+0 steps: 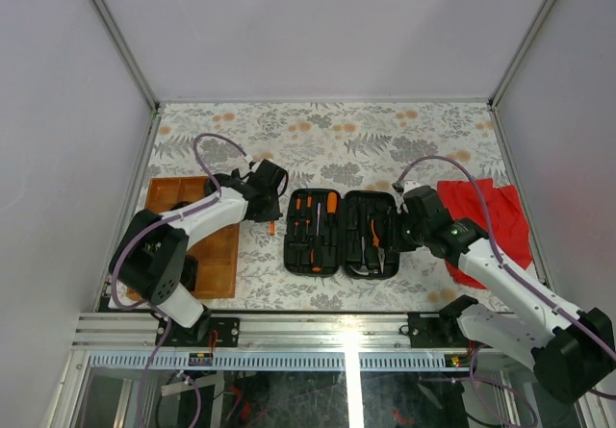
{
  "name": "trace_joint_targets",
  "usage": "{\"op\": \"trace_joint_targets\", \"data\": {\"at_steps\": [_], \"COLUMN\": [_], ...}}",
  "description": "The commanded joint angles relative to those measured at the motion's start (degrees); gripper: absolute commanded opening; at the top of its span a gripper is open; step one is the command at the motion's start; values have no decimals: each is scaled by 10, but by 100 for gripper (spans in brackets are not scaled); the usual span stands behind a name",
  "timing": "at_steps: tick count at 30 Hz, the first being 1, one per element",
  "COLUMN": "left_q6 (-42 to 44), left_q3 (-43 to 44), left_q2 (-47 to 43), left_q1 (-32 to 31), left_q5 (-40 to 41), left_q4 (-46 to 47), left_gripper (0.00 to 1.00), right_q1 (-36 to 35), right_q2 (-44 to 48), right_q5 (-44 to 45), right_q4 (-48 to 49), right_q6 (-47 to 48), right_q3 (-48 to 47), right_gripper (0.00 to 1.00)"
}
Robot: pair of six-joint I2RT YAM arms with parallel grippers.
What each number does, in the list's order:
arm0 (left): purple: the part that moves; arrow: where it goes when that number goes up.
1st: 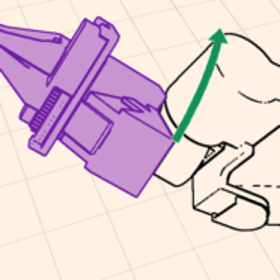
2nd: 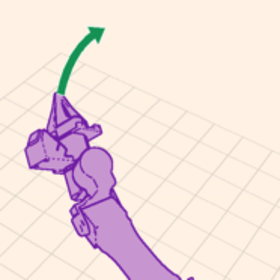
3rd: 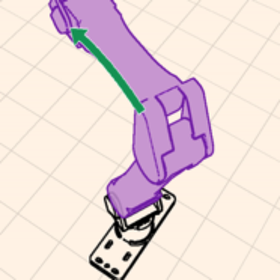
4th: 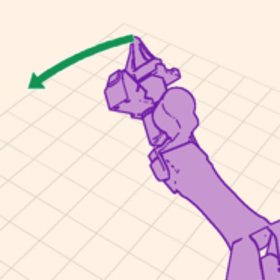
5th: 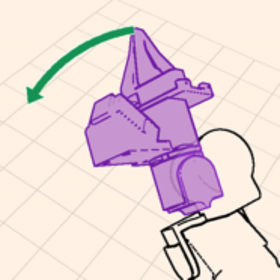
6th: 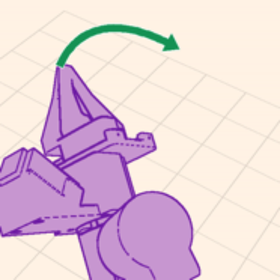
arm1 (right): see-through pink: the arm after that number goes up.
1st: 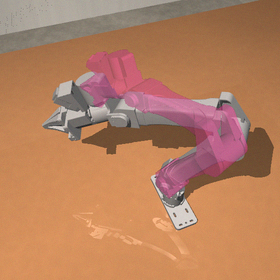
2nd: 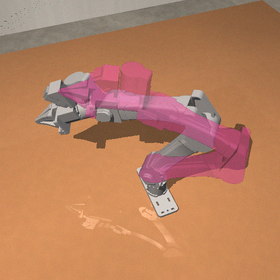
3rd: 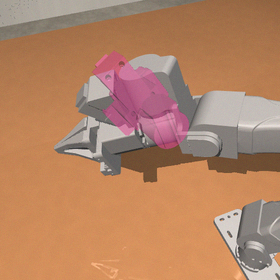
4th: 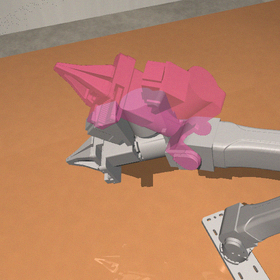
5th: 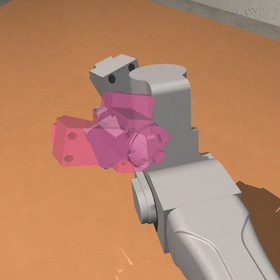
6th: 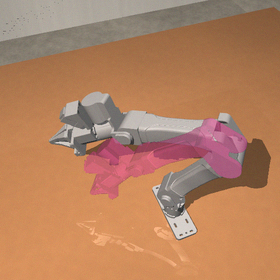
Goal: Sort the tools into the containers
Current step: Pick up the utility knife at the center of the board.
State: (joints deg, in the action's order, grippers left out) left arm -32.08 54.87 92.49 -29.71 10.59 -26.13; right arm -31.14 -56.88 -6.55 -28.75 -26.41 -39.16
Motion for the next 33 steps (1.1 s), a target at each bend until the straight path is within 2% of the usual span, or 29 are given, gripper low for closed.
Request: {"op": "trace_joint_targets", "data": {"at_steps": [1, 7, 11, 18, 21, 23, 30, 33], "left_q6": [-20, -49, -82, -129, -136, -133, -129, -133], "left_q3": [1, 9, 38, 137, 153, 145, 89, 77], "left_q2": [-50, -81, -81, -4, 10, -1, -35, -25], "left_q1": [-21, -67, -119, -209, -211, -201, -178, -178], "left_q5": [23, 23, 20, 28, 59, 82, 77, 71], "left_q4": [-23, -33, -33, -38, -67, -82, -73, -64], "left_gripper": [10, 10, 10, 11, 12, 17, 35, 38], "right_q1": [-2, -2, -2, -2, -2, -2, -2, -2], "right_q2": [37, 76, 100, 126, 131, 132, 123, 116], "right_q5": [33, 63, 79, 98, 99, 100, 89, 80], "right_q4": [26, 33, 38, 36, 30, 28, 40, 43], "right_q6": [-23, -37, -50, -70, -70, -68, -70, -72], "right_q3": [5, 8, 14, 21, 21, 22, 32, 31], "right_gripper": [32, 32, 32, 32, 32, 32, 33, 33]}}
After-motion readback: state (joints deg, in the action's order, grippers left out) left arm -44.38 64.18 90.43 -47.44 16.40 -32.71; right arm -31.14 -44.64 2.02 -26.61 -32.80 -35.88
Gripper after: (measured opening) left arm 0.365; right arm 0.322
